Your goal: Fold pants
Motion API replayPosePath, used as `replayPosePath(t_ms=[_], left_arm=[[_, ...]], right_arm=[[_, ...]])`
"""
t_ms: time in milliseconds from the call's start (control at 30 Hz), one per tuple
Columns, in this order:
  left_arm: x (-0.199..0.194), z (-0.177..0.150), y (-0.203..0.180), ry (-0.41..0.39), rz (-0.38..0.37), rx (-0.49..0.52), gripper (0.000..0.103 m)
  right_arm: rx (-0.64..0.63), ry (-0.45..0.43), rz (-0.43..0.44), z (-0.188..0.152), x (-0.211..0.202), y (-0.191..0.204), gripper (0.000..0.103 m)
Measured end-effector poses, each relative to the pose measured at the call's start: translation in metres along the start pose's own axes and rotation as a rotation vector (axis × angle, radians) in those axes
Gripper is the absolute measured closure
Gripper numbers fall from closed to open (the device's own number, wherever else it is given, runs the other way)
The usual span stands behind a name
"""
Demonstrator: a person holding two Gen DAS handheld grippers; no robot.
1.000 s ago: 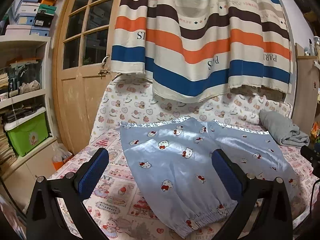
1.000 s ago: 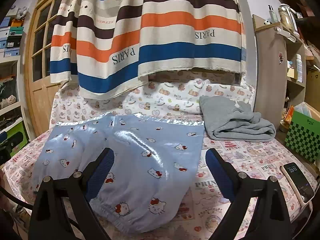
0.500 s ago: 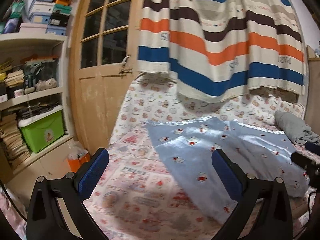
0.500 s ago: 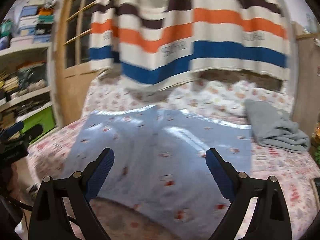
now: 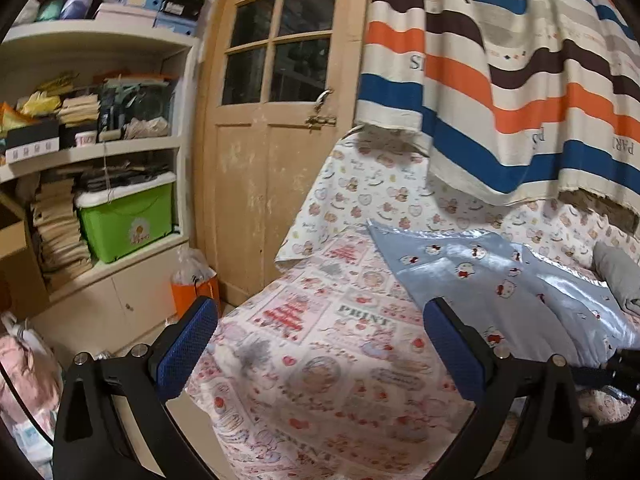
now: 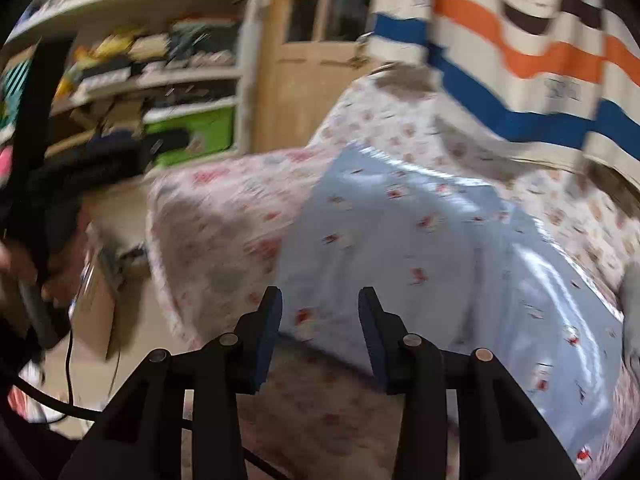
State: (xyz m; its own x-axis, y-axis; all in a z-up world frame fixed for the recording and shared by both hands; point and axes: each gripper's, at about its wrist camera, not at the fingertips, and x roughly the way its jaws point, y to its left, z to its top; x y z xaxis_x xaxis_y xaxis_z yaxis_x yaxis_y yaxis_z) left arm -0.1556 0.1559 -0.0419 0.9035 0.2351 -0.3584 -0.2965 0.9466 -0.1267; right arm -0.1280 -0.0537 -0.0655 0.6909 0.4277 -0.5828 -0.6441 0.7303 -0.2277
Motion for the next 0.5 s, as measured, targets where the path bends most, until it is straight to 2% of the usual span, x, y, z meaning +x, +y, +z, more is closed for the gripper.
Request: replayPosePath(t_ms=[33,67,167,400,433,500], left_arm=[[0.002,-0.001,0.003,0.004,0.003,-0.005,0.001],[0.003,-0.002,0.005,0.007,0.009,-0.009,0.001],[0.008,-0.004,0.010,0.018,0.011,-0.020,0.001],[0.014,-0.005,0.010,0.032,0.010,-0.014,0.001],[0.016,-0.004,0.010,0.035,0.008,-0.013,0.001],[0.017,-0.004,0.008,0.039,0.002,-0.013,0.001]], right_arm=[[-0.018,0.014,0.015,-0.001,0.004,0.006,0.063],[-0.028,0.028,0.026,-0.002,0.007,0.009,0.069],[-0.065,0.075,0.012,-0.004,0.021,0.016,0.070],[-0.037,0.054,0.032,-0.007,0.026,0.009,0.071],[-0.033,0.054,0.029,-0.006,0.027,0.008,0.073],[-0.026,0.052,0.010,-0.006,0.028,0.005,0.085]])
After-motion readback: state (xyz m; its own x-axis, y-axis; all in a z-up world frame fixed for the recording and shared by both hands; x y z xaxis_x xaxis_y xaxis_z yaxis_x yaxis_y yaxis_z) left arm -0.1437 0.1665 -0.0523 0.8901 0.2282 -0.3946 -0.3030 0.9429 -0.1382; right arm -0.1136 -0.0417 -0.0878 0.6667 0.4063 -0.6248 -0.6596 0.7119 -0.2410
